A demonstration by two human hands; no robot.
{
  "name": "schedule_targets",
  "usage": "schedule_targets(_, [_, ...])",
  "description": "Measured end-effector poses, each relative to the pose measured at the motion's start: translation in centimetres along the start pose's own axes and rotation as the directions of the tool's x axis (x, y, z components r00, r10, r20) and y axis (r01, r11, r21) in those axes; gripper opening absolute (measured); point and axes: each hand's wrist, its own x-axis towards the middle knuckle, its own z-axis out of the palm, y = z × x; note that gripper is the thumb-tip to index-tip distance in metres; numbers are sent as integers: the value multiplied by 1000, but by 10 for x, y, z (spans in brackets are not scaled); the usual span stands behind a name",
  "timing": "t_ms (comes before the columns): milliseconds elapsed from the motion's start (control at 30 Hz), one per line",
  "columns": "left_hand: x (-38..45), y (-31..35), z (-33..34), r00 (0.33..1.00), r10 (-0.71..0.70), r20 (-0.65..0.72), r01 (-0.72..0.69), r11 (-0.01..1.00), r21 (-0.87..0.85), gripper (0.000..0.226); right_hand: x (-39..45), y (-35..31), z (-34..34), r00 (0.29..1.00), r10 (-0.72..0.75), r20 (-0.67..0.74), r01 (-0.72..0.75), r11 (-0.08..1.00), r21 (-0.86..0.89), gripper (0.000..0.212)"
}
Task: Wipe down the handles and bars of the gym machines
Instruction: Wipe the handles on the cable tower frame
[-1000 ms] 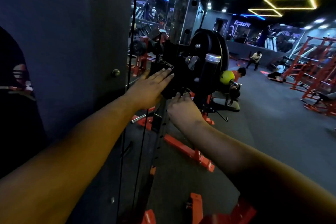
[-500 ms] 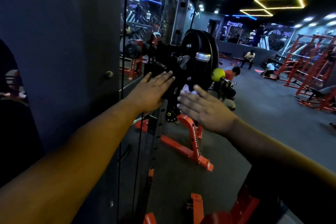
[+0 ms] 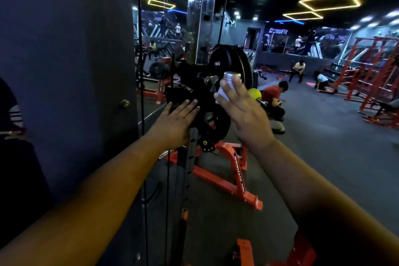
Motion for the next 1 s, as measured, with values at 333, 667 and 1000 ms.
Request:
schedule_targets(333, [-6,5,-5,999,-21,46,21,1000,-10,94,-127,-60,46,972,219,85,-235,922,308,46])
schedule_targets(667, [-4,7,10,999,-15,51,11,998,67,91,-24,-65,27,472,858,204,-303,-60,951,38])
schedule_targets(1000, [-4,5,11,997,-38,61,27,985,168,92,-68,-44,66,589,696,411,-630,77,773,30])
